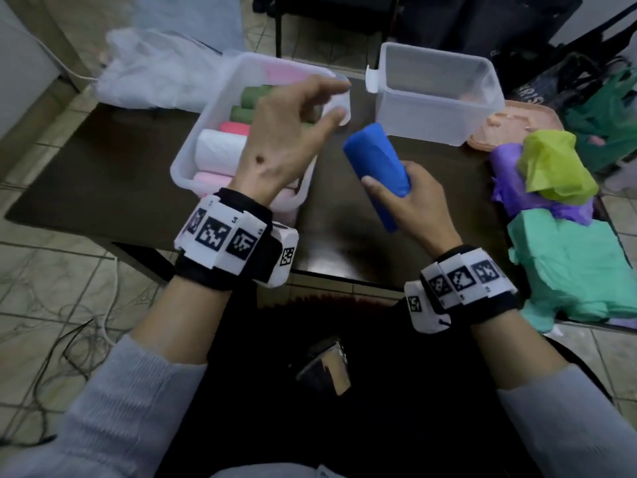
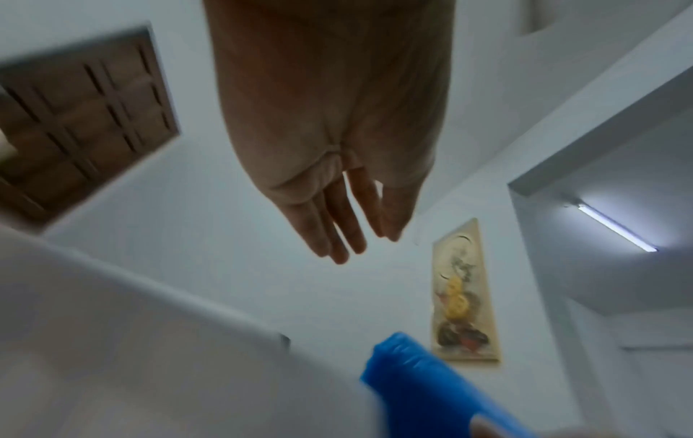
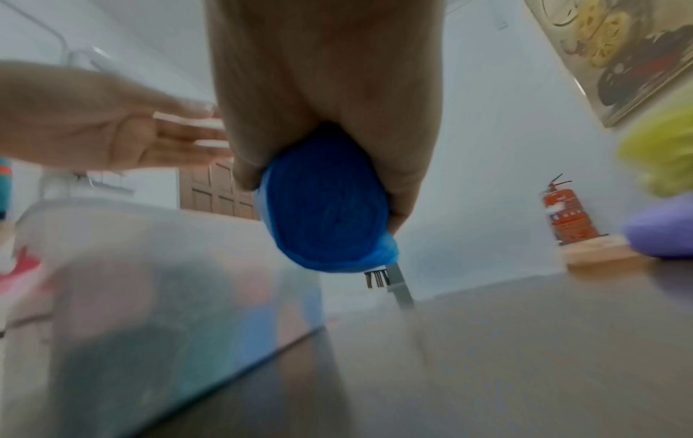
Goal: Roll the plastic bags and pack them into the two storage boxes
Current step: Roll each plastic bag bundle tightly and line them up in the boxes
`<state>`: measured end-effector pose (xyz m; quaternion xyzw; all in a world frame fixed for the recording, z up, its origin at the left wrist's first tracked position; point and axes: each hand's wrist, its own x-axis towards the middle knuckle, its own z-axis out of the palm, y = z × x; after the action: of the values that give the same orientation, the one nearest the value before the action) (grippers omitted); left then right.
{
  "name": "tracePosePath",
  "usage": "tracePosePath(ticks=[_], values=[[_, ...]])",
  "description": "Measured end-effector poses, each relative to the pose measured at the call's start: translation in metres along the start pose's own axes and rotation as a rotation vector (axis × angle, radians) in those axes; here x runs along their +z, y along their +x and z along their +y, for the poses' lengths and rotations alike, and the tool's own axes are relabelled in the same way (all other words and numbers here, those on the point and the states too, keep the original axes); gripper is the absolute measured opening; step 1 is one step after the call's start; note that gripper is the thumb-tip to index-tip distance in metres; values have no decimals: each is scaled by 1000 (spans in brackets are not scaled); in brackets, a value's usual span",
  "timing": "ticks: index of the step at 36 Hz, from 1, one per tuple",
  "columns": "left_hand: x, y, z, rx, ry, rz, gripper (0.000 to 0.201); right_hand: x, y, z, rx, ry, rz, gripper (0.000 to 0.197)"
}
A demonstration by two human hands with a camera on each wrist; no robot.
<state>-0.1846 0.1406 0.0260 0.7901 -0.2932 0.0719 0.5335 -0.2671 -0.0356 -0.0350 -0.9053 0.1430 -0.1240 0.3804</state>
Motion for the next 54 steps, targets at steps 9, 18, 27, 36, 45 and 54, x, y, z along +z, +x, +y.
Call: tracePosePath(ticks=[9, 18, 27, 36, 45, 54], values=[[-73, -17, -55, -344, 179, 426, 37, 17, 78, -86, -200, 11, -65, 44], [-66, -32, -85, -658, -25, 464, 32, 48, 115, -122, -364, -223, -288, 57], [-64, -35, -86, -657, -231, 513, 33, 72, 126, -126, -292, -335, -519, 52], [-63, -36, -82, -677, -297, 555, 33, 81, 114, -123, -343, -375, -395, 44], [-62, -36, -82, -652, -277, 554, 33, 85, 112, -125, -325, -389, -346, 46], [-61, -38, -78, -617, -426, 513, 27, 98, 64, -130, -400, -651, -410, 79]])
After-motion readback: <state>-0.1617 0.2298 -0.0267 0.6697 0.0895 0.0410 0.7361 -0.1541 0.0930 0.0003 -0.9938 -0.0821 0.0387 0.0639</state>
